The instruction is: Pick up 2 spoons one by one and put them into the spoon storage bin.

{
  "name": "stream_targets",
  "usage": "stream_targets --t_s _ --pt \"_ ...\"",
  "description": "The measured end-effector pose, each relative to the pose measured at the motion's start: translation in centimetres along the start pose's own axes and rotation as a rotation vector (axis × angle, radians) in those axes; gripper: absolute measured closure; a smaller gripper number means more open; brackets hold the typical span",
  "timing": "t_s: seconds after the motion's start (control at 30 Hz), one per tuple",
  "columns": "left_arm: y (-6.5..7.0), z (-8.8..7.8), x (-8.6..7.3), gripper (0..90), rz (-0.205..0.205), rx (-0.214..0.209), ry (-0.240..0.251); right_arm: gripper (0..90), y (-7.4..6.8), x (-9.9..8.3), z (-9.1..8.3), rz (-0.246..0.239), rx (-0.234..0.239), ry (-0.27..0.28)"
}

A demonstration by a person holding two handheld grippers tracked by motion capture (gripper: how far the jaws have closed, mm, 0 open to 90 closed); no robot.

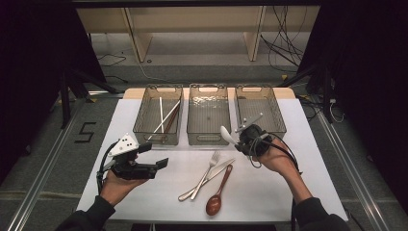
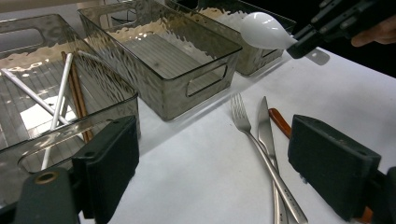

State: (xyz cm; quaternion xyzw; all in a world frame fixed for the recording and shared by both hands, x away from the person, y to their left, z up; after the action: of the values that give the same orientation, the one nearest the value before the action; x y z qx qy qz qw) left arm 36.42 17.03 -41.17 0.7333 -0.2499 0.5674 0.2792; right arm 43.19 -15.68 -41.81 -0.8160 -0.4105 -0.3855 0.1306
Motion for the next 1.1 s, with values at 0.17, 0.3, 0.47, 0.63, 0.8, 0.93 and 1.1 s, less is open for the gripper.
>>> stream_targets --t_s 0.17,0.3,0.47,0.63,0.8,0.93,1.1 --pt "0.1 -0.5 -0.1 16.2 -0.001 0.009 0.001 86.3 0.6 1.2 0.9 0.003 -0.012 0.007" --pt "0.2 -0.4 -0.2 16.2 -0.002 0.0 0.004 86.3 1.0 2.0 1.5 0.006 -0.02 0.015" --pt "0.0 -0.1 -0.5 16.2 -0.002 -0.004 -0.007 86.3 1.6 3.8 2.7 0.018 -0.03 0.032" --pt "0.0 -0.1 -0.4 16.2 -0.007 -0.005 0.004 86.3 2.0 5.4 4.0 0.018 -0.035 0.033" --pt "0.0 -0.1 -0.4 16.2 -0.004 -0.006 0.006 86.3 2.5 6.3 5.2 0.039 -0.04 0.031" --pt "0.0 -0.1 -0.4 16.2 -0.006 -0.008 0.006 86.3 3.0 6.7 6.1 0.07 -0.042 0.029" --pt "0.1 -0.1 -0.4 16.2 -0.006 -0.009 0.006 86.2 3.5 6.9 7.1 0.088 -0.049 0.015"
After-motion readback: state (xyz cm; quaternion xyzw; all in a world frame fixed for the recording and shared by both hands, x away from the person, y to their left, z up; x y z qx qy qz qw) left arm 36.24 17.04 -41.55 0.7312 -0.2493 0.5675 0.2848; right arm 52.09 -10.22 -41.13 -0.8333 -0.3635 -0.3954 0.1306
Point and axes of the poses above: each handheld gripper's, and its own axes: z roughly forward along the jaws, x roughly out of its top, y roughly to its right, the point moved 4 cm from there along z, roughly forward along the jaws, and after that the axes turned 15 degrees about y, right-handed, at the moved point
